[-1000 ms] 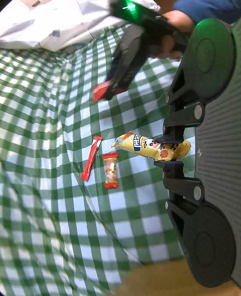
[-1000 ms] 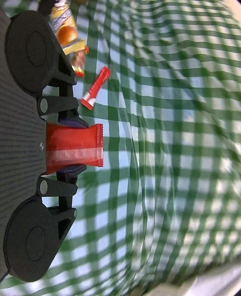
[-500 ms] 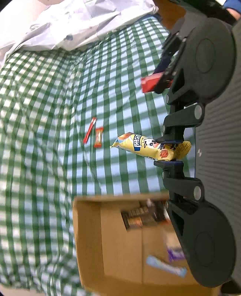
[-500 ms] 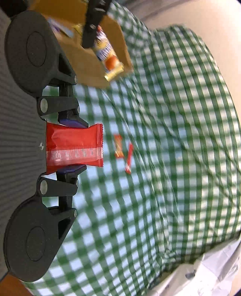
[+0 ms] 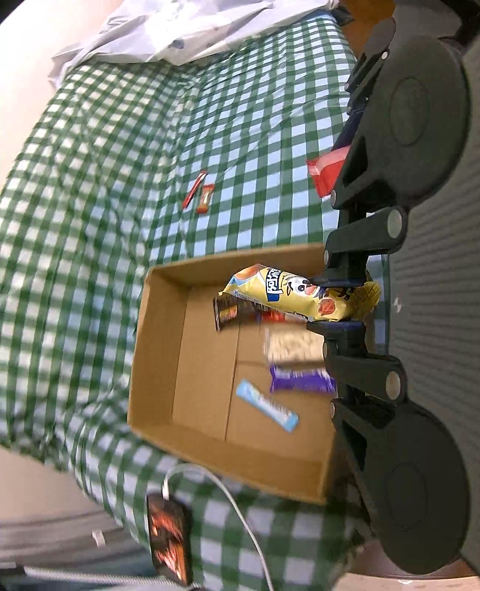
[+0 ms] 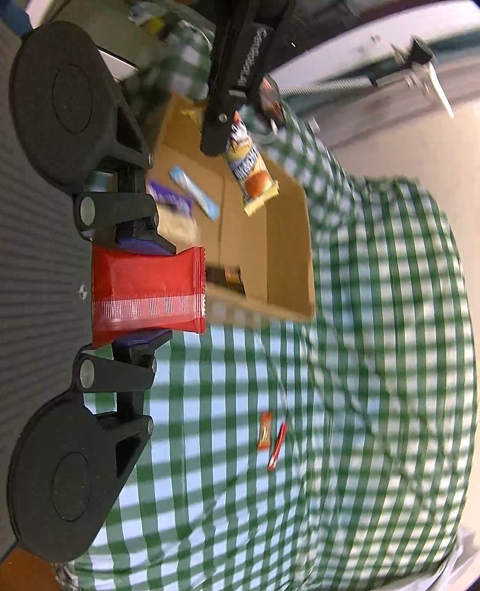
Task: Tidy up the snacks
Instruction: 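Carry the yellow bag and red bag over the box and lower them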
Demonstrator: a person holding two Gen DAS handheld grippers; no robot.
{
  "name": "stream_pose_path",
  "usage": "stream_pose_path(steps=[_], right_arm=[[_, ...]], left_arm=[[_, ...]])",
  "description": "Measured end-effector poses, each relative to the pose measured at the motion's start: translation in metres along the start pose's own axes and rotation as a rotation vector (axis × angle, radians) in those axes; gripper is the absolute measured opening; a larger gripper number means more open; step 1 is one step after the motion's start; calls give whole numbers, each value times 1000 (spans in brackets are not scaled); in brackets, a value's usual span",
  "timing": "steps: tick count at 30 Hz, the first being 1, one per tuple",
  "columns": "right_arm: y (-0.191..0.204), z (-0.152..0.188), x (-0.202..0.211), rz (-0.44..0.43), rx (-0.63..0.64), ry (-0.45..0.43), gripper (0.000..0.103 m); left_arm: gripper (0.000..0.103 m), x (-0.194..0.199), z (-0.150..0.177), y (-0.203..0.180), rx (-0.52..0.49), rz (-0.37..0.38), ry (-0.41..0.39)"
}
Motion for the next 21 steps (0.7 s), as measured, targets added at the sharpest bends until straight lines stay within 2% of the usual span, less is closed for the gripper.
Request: stream_pose_path(steps=[9,21], right_arm=[[60,22,21,-22,108,11,43],[80,28,33,1,166,-5,43]], left_arm=[[18,37,27,39,54,-8,-62],[18,49,34,54,93,14,-92]])
Point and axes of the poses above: each gripper's, at about its wrist camera, not at the fingertips, and x roughly against the way its jaws point, y to its left, z to its underside, the point moved 8 cm from there along -x, roughly the way its jaws point, and after that the axes turned 7 degrees about -x, right-handed, at the moved point
